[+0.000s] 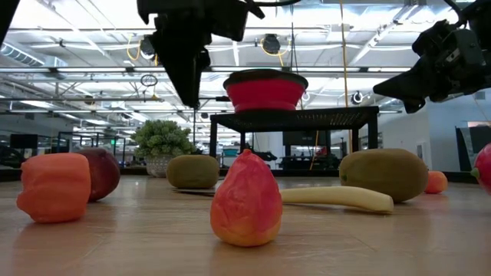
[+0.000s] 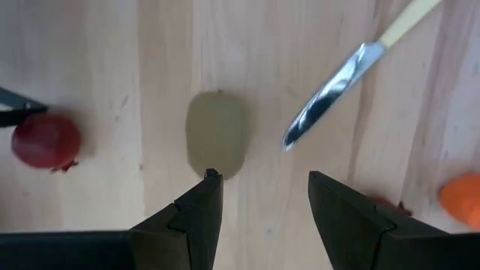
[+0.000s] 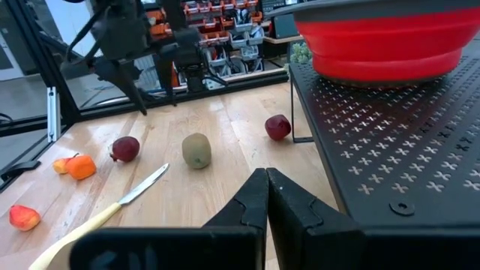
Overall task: Pick & Place Fruit
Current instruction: Put the brown kiwi into the red strainer bowl on the shelf
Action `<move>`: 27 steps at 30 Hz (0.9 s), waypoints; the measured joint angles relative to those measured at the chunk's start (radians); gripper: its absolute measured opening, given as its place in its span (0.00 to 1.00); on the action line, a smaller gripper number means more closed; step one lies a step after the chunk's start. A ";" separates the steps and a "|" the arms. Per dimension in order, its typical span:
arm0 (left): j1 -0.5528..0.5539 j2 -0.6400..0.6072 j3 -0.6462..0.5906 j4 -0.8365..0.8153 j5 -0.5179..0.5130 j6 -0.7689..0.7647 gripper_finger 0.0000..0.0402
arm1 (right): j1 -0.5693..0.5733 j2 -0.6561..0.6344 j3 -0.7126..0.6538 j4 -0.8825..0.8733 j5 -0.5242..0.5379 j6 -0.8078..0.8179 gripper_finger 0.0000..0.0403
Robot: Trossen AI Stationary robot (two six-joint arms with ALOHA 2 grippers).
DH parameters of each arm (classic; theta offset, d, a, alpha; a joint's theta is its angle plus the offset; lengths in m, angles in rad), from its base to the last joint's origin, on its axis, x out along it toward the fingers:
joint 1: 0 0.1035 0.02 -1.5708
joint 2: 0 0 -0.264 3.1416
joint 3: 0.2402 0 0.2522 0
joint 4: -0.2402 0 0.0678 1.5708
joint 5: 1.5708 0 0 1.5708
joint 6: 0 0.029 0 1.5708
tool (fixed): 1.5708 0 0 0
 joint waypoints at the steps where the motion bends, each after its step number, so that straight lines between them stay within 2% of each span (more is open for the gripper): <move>1: 0.004 -0.017 -0.022 0.016 -0.001 -0.001 0.49 | 0.000 0.000 0.000 0.000 0.000 0.000 0.00; 6: 0.019 -0.055 -0.098 0.095 -0.036 -0.017 0.49 | 0.000 0.000 0.000 0.000 0.000 0.000 0.00; 19: 0.022 -0.047 -0.103 0.110 -0.064 0.024 0.50 | 0.000 0.000 0.000 0.000 0.000 0.000 0.00; 22: 0.023 -0.047 -0.124 0.147 -0.065 0.028 0.54 | 0.000 0.000 0.000 0.000 0.000 0.000 0.00; 27: 0.023 -0.047 -0.156 0.176 -0.064 0.028 0.68 | 0.001 0.000 0.000 0.000 0.000 0.000 0.00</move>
